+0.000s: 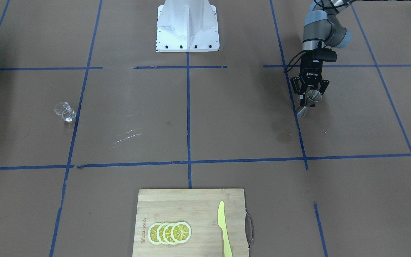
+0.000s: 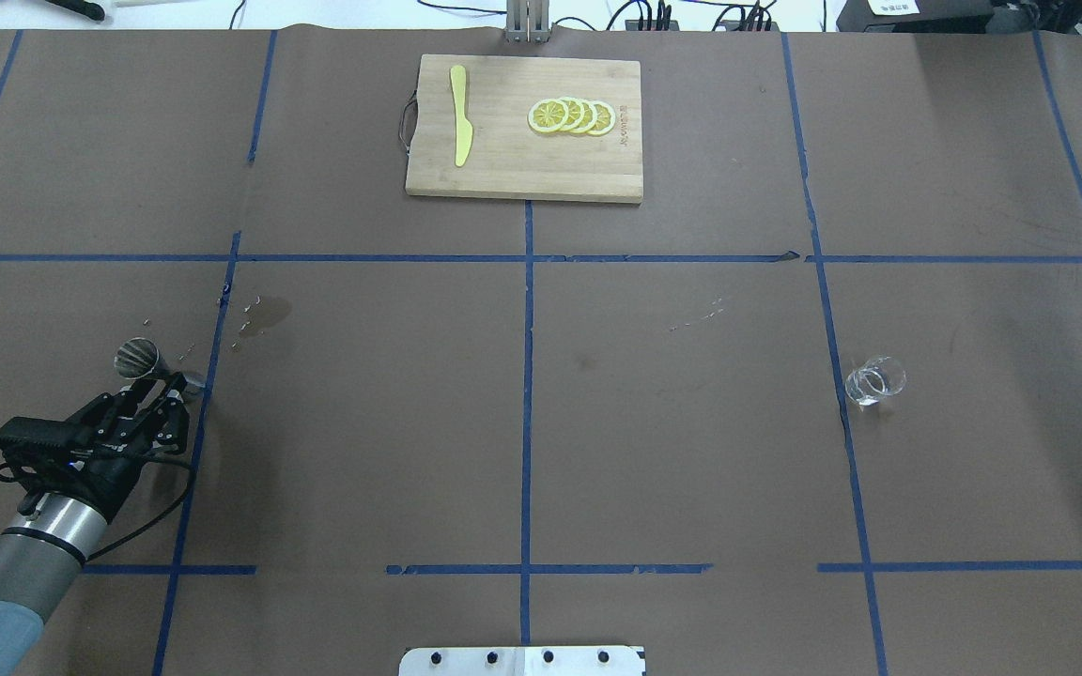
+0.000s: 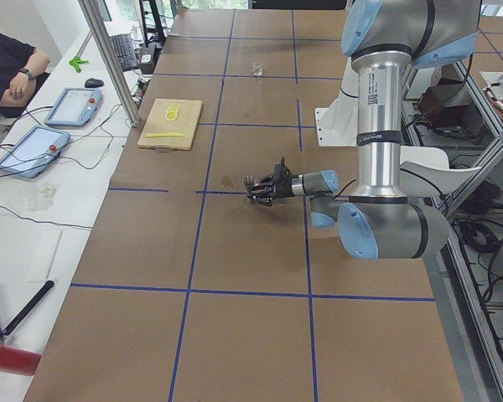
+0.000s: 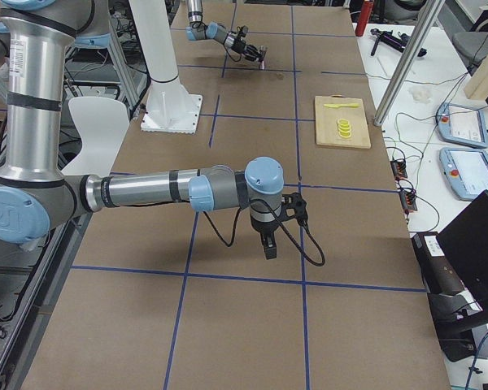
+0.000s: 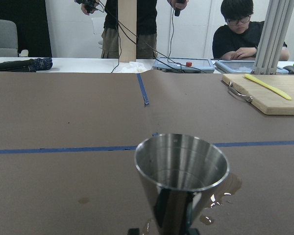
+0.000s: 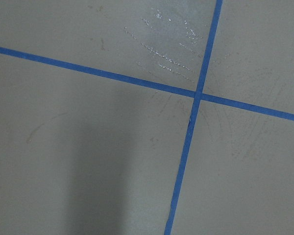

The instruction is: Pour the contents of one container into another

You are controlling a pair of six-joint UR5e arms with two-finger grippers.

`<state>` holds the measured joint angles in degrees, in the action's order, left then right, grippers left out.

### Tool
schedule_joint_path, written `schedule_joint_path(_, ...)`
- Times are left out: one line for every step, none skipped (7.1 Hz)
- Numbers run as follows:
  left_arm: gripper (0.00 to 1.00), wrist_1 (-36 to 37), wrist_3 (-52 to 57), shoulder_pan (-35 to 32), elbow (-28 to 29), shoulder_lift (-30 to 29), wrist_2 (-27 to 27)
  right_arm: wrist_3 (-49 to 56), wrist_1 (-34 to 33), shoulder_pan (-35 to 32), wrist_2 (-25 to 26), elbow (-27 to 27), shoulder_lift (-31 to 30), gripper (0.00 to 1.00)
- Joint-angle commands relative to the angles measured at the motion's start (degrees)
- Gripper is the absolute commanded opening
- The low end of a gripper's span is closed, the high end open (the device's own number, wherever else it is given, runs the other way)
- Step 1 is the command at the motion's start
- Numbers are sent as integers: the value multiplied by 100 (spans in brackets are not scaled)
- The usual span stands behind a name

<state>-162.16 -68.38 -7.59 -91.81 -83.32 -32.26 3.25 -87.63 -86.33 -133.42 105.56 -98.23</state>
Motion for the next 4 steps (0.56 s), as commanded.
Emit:
schedule_joint_path(46, 0, 0, 3, 5, -9, 0, 0, 0, 2, 0, 0, -4, 100)
schedule_joint_path(46, 0, 0, 3, -12, -9, 0, 9, 0, 2, 0, 0, -4, 100)
schedule_joint_path(46, -9, 9, 3, 5, -17, 0, 0, 0, 2, 0, 0, -4, 100)
schedule_joint_path(46, 0, 9, 3, -21, -18, 0, 0, 0, 2, 0, 0, -4, 100)
